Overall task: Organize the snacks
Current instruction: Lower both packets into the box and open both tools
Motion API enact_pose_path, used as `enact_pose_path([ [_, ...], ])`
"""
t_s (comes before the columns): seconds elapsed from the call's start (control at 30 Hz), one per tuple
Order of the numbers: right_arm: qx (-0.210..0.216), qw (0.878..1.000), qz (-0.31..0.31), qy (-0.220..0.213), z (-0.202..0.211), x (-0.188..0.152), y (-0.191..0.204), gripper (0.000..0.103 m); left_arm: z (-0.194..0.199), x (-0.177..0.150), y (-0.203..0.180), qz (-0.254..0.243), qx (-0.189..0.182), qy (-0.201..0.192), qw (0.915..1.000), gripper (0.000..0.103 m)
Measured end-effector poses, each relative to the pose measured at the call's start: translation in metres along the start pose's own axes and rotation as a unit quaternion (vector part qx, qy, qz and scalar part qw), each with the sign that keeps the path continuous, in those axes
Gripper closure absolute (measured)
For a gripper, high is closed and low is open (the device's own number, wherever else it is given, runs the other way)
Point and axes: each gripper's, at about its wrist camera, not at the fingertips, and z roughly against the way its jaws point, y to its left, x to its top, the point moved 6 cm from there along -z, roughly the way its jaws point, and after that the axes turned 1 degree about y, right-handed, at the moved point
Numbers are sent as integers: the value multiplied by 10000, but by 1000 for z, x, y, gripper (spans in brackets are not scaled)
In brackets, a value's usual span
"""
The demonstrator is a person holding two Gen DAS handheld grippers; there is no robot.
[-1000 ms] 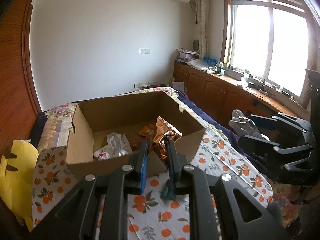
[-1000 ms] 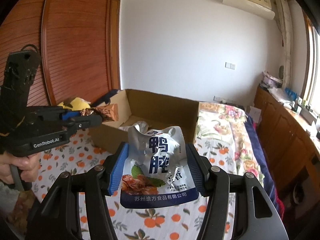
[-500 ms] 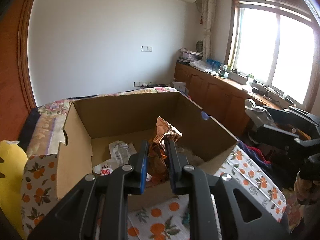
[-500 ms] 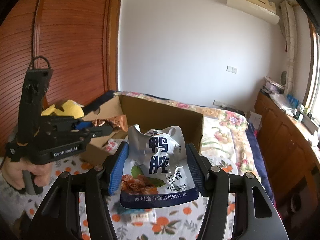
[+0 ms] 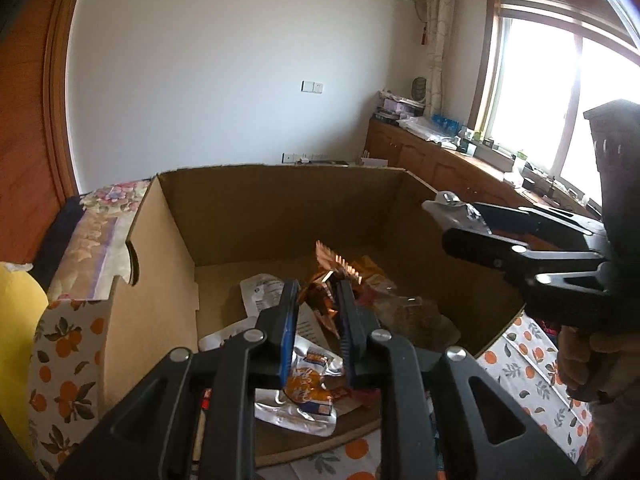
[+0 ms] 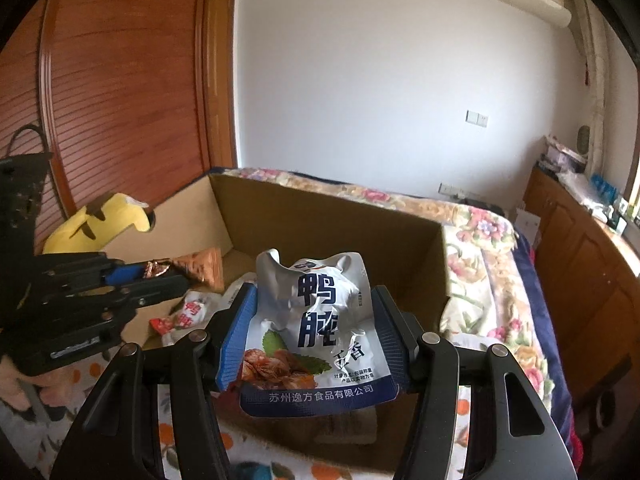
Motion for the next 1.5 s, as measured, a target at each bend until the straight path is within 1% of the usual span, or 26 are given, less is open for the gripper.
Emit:
enact_pose_path([
  [0.1,11,9999,-25,96,-10,-3,2,44,-5,-5,4,74,31,92,9999,85],
  [0.17,49,9997,-139,190,-16,-6,2,44,-6,-5,5,112,11,113,9999,85],
  [0.27,72,9995,-109,299,-23,-9,8,44,-6,-6,6,139,34,119,9998,84],
  [0.33,34,9993,-67,368,-27,-11,11,44,-8,-7,7,145,38,139,9998,81],
  [0.47,14,9986,-19,519,-32,-17,12,43,-7,-10,8,127,28,142,9998,79],
  [0.53,9,9985,-24,543,-32,-19,11,43,-4,-10,9,152,-16,129,9998,74],
  [0.63,-15,9982,-59,605,-32,-20,9,43,-3,-10,10,165,-59,148,9997,69],
  [0.77,-109,9982,-13,593,-29,-19,10,43,1,-11,11,161,-103,149,9997,67],
  [0.87,-164,9983,-58,554,-26,-20,9,42,2,-13,11,109,-41,159,9998,67],
  [0.97,-203,9984,-62,522,-23,-20,8,39,3,-14,8,73,-118,162,9998,67],
  [1.07,-219,9987,-113,440,-12,-19,6,39,7,-13,1,-41,-197,92,9998,67],
  [1.13,-215,9991,-197,301,3,-20,4,39,10,-12,-5,-142,-231,33,9996,67],
  [1.27,-361,9991,-186,85,36,-30,1,39,15,-10,-15,-343,-226,-84,9991,67],
  [1.33,-392,9991,-179,40,53,-38,-1,39,18,-10,-20,-419,-249,-141,9987,67],
  [1.47,-370,9990,-263,49,74,-53,-4,39,27,-8,-26,-480,-356,-304,9977,67],
  [1.5,-359,9989,-280,58,77,-56,-5,39,30,-7,-28,-498,-365,-295,9977,67],
])
